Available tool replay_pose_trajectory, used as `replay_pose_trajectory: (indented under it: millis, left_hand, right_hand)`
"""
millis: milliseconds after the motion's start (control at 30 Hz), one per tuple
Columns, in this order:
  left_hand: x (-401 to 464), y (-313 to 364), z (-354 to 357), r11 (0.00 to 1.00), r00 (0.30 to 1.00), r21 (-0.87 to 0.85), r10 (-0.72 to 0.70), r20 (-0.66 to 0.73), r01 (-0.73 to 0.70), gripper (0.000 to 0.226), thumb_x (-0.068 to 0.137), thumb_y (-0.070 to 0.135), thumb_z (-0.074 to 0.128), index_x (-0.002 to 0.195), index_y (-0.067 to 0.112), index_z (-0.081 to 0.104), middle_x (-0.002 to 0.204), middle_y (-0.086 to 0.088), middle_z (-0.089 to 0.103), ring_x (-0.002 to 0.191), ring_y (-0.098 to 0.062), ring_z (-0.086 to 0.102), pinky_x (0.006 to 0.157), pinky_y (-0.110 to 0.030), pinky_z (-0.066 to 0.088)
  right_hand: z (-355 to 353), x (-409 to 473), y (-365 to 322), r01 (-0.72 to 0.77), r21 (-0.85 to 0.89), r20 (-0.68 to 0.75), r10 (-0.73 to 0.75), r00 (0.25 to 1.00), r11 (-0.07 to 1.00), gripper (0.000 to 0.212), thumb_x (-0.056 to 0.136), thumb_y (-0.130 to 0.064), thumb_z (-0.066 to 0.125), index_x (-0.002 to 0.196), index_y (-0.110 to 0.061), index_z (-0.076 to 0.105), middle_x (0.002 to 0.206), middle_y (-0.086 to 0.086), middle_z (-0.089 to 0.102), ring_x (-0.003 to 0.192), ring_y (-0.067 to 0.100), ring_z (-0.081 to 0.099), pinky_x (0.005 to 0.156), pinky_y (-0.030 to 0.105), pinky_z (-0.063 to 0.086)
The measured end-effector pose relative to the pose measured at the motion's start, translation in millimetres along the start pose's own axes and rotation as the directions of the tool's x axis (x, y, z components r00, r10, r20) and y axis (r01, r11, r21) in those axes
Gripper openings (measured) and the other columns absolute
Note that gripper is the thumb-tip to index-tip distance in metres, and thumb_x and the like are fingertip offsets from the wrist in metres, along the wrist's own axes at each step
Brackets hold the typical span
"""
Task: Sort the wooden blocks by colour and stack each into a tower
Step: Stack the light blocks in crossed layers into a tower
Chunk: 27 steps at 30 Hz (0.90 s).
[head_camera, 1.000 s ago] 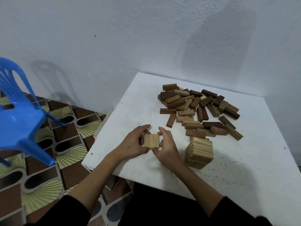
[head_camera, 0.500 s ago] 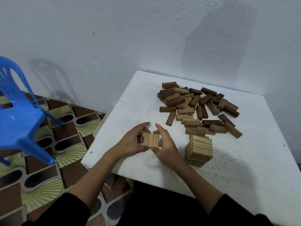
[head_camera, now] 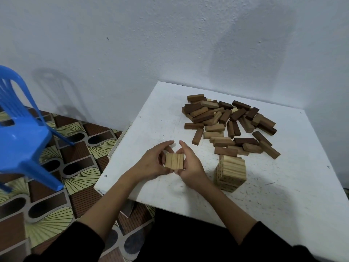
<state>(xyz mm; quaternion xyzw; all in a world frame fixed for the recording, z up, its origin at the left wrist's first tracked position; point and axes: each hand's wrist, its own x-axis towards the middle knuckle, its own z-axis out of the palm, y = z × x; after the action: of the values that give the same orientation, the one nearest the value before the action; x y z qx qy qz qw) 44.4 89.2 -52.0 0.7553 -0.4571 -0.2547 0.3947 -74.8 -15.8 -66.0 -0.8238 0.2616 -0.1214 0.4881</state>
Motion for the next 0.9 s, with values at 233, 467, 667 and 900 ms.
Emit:
replay_pose_trajectory:
  millis: [233,467,667,900]
  left_hand:
    - [0,33,-25,0.993,0.990,0.060,0.110,-0.092,-0.105,0.092,0.068,0.013,0.083,0.143,0.027,0.032,0.112,0.018,0.051,0.102,-0.008,0.046,0.080,-0.014,0.042]
    - [8,80,-19,0.967,0.963,-0.040,0.246,-0.115,-0.252,0.090,0.068,0.004,0.081,0.141,0.024,0.033,0.112,0.008,0.057,0.106,0.001,0.052,0.091,-0.016,0.043]
    - [25,116,21,0.941,0.942,-0.045,0.334,-0.027,-0.335,0.093,0.072,0.012,0.080,0.147,0.023,0.027,0.117,0.008,0.049,0.103,0.005,0.048,0.080,-0.005,0.039]
    - [26,122,51,0.950,0.944,0.004,0.311,0.109,-0.313,0.091,0.075,0.025,0.079,0.148,0.029,0.024,0.131,0.007,0.048,0.116,-0.001,0.041,0.094,-0.016,0.038]
  right_hand:
    - [-25,-4,-42,0.160,-0.095,-0.038,-0.164,0.986,0.983,0.085,0.077,0.011,0.055,0.149,-0.018,0.019,0.116,-0.005,0.039,0.107,0.016,0.047,0.088,0.021,0.039]
    - [-93,-24,-69,0.229,-0.111,-0.037,-0.234,0.971,0.967,0.088,0.076,0.001,0.071,0.146,-0.028,0.026,0.110,-0.009,0.048,0.082,-0.008,0.049,0.070,0.010,0.043]
    - [-152,-52,-56,0.128,-0.197,-0.077,-0.146,0.986,0.972,0.089,0.071,-0.003,0.079,0.139,-0.037,0.032,0.111,-0.013,0.053,0.089,0.001,0.053,0.068,0.003,0.043]
    - [-165,-73,-21,0.079,-0.234,-0.104,-0.106,0.989,0.969,0.086,0.069,-0.023,0.083,0.138,-0.034,0.033,0.115,-0.015,0.057,0.111,0.000,0.048,0.087,0.011,0.039]
